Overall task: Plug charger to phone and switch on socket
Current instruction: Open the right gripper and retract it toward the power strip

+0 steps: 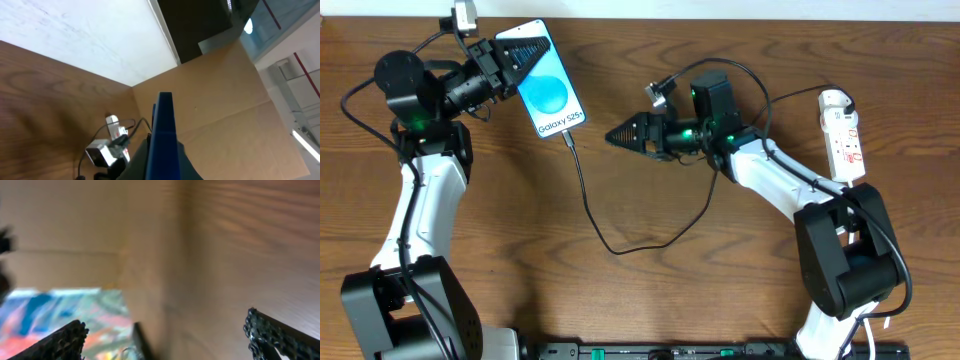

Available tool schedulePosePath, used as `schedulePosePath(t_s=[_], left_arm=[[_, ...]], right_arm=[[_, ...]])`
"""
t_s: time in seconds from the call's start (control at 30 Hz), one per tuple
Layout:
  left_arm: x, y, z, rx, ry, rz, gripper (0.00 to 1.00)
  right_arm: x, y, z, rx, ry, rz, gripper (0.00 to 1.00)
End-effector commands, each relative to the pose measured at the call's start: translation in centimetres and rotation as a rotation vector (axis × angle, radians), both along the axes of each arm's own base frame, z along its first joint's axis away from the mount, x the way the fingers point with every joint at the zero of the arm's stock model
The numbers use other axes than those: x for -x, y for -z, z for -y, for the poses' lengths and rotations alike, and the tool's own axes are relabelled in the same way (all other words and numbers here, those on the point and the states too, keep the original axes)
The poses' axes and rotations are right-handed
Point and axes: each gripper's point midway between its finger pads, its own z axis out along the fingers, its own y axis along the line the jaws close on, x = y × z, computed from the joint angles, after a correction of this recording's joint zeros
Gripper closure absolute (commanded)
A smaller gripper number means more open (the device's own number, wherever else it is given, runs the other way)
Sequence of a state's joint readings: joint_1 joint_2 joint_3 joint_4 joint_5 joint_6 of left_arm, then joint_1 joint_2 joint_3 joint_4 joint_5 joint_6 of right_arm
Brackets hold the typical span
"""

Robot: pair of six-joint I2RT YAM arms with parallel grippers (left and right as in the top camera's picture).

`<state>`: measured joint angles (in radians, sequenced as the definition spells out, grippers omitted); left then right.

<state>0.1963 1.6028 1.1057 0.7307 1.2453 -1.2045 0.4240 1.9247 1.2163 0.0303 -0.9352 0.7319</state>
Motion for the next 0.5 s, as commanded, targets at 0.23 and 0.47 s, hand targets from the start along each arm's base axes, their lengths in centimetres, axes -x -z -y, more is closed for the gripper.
schedulePosePath(t_s=[0.23, 0.47], left_arm=[[0.6, -0.3, 0.6, -0.027, 0.031, 0.025, 0.93], [0.0, 5.7, 1.2, -0.123, -0.023, -0.144, 0.93]], right_arm=[[-4.0, 4.6, 8.1, 0.39, 0.287, 0.053, 0.01], [-3.8, 2.1, 12.0, 0.581, 0.424, 0.126, 0.01]])
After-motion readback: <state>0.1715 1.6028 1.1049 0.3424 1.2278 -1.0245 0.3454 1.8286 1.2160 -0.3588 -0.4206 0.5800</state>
